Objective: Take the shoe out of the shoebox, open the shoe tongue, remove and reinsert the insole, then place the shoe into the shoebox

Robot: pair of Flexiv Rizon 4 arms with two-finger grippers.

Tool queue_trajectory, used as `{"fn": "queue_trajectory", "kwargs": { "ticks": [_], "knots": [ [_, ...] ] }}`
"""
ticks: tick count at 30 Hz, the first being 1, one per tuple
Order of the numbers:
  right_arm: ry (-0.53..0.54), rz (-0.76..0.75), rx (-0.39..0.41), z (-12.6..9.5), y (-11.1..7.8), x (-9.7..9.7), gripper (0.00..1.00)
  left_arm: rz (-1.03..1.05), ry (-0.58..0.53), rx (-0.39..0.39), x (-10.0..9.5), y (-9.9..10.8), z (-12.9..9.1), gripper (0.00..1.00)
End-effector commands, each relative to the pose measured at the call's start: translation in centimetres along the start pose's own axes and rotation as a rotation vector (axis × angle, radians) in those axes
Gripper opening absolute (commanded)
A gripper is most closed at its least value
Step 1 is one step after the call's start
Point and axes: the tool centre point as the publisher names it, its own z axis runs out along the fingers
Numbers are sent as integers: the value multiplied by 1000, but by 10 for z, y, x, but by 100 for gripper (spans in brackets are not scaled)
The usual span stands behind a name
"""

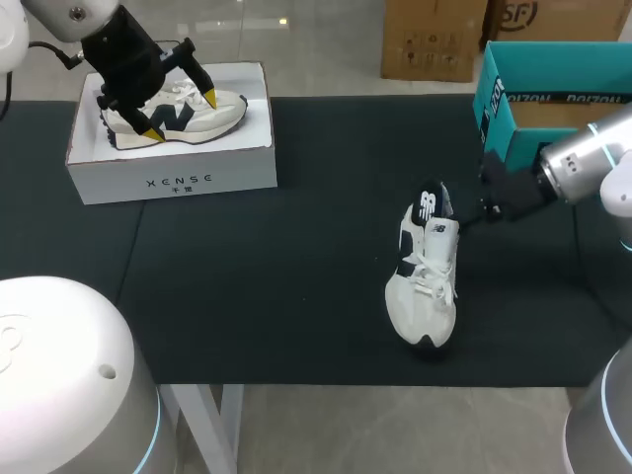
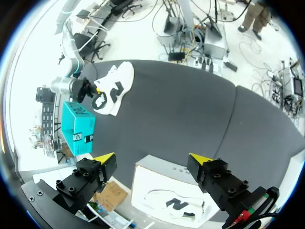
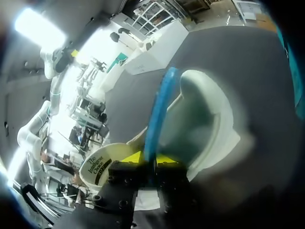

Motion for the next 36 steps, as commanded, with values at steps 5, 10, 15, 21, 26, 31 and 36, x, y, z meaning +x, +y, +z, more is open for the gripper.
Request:
{"fn": "queue_trajectory", "kwargs": {
  "ticks": [5, 10, 15, 21, 26, 31, 36],
  "knots": [
    [-27, -18, -27, -5, 20, -7, 73, 1, 4, 0, -1, 1, 0, 100],
    [-37, -29, -40, -8, 33, -11, 62, 1, 4, 0, -1, 1, 0, 100],
    [-39, -33, -45, -7, 37, -13, 0, 1, 4, 0, -1, 1, 0, 100],
    [-34, -24, -36, 0, 28, -11, 0, 1, 4, 0, -1, 1, 0, 100],
    [-28, -4, -31, 1, 15, -9, 0, 1, 4, 0, -1, 1, 0, 100],
    [-20, 7, -19, 4, 1, -6, 0, 1, 4, 0, -1, 1, 0, 100],
    [-23, 9, -7, 6, 0, -5, 4, 1, 4, 0, -1, 1, 0, 100]
  ]
}}
